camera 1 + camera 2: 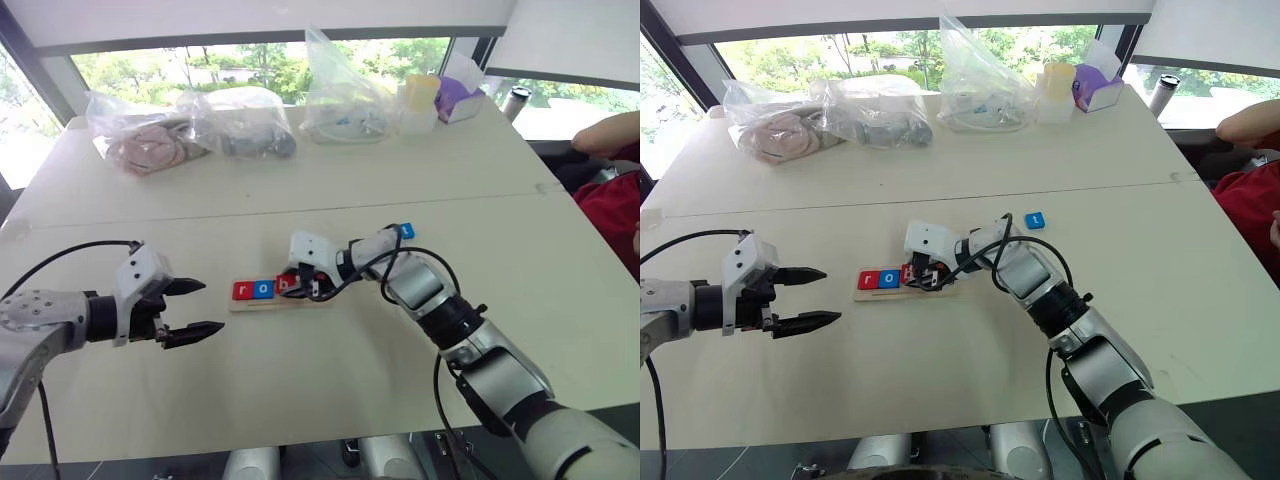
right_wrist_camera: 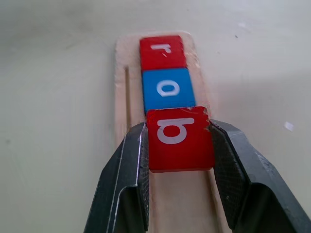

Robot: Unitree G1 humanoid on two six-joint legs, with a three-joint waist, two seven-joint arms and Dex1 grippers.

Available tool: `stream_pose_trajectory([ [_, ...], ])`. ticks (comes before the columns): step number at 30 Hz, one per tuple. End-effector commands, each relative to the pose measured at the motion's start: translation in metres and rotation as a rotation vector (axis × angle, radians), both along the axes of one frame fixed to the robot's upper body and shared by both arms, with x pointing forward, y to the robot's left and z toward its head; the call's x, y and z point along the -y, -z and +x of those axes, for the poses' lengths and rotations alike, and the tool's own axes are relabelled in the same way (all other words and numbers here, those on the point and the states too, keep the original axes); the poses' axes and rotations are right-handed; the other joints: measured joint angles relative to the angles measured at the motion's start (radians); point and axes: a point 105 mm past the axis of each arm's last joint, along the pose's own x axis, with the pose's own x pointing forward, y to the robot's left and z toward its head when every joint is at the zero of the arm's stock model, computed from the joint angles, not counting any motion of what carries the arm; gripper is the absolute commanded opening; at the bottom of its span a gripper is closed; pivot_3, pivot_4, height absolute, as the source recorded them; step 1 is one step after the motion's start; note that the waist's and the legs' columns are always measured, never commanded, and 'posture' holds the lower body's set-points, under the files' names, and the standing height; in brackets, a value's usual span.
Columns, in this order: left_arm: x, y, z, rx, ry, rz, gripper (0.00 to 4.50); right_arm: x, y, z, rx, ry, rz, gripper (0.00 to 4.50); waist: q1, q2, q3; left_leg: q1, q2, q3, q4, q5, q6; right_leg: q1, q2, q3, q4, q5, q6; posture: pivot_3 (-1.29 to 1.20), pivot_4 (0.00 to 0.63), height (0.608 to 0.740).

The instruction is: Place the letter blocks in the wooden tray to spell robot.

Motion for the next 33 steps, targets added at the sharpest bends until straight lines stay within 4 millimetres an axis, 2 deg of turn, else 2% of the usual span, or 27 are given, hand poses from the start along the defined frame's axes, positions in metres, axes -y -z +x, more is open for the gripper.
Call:
stream_pose_trajectory([
  [1,0.002,-0.008,0.002,0.051,0.007,0.011,4.50,-0.009,-0.009,0.001,0.041,-0.030,0.012,1.18,0.000,0.000,0.000,0.000,0.000,0.000,0.000,0.000,0.000,0.000,0.000,0.000,0.000,0.000,0.000,0.00,0.150,0.740],
  [9,0.004,-0.007,0.004,0.058,0.003,0.007,4.50,-0.011,-0.005,0.002,0.049,-0.043,0.000,1.18,-0.001,0.000,0.000,0.000,0.000,0.000,0.000,0.000,0.000,0.000,0.000,0.000,0.000,0.000,0.000,0.00,0.150,0.740],
  [14,0.007,-0.006,0.005,0.060,0.004,-0.001,4.50,-0.014,-0.011,0.007,0.061,-0.021,0.025,3.73,-0.001,0.000,0.000,0.000,0.000,0.000,0.000,0.000,0.000,0.000,0.000,0.000,0.000,0.000,0.000,0.00,0.150,0.740],
  [15,0.007,-0.006,0.005,0.060,0.003,-0.002,4.50,-0.015,-0.014,0.008,0.061,-0.011,0.037,4.19,-0.001,0.000,0.000,0.000,0.000,0.000,0.000,0.000,0.000,0.000,0.000,0.000,0.000,0.000,0.000,0.00,0.150,0.740],
  [16,0.007,-0.006,0.006,0.062,0.003,-0.003,4.50,-0.016,-0.020,0.010,0.065,-0.003,0.056,4.46,-0.001,0.000,0.000,0.000,0.000,0.000,0.000,0.000,0.000,0.000,0.000,0.000,0.000,0.000,0.000,0.00,0.150,0.740],
  [24,0.007,-0.006,0.009,0.063,0.006,0.000,4.50,-0.012,-0.059,0.018,0.055,0.100,0.206,4.46,0.000,0.000,0.000,0.000,0.000,0.000,0.000,0.000,0.000,0.000,0.000,0.000,0.000,0.000,0.000,0.00,0.150,0.740],
  [27,0.011,-0.011,0.011,0.078,0.015,-0.014,4.50,0.013,-0.075,0.029,0.064,0.248,0.270,4.46,0.002,0.000,0.000,-0.001,0.000,-0.001,0.000,0.000,0.000,0.000,0.000,0.000,0.000,0.000,0.000,0.00,0.150,0.740],
  [29,0.014,-0.015,0.012,0.091,0.017,-0.032,4.50,0.027,-0.078,0.031,0.079,0.327,0.279,4.46,0.005,0.000,0.000,-0.001,0.000,-0.001,0.000,0.000,0.000,0.000,-0.001,0.000,0.000,0.000,0.000,0.00,0.150,0.740],
  [31,0.018,-0.023,0.013,0.110,0.019,-0.070,4.50,0.045,-0.076,0.030,0.074,0.436,0.285,4.46,0.005,-0.001,0.000,-0.001,-0.001,-0.001,0.000,0.000,0.000,0.000,-0.001,0.000,0.000,0.000,0.000,0.00,0.150,0.740],
  [33,0.032,-0.036,0.016,0.148,0.044,-0.140,4.50,0.085,-0.057,0.020,0.103,0.673,0.244,4.46,0.013,-0.001,-0.001,-0.001,-0.001,-0.001,0.000,0.000,0.000,0.000,-0.001,0.000,0.000,0.000,0.000,0.00,0.150,0.740],
])
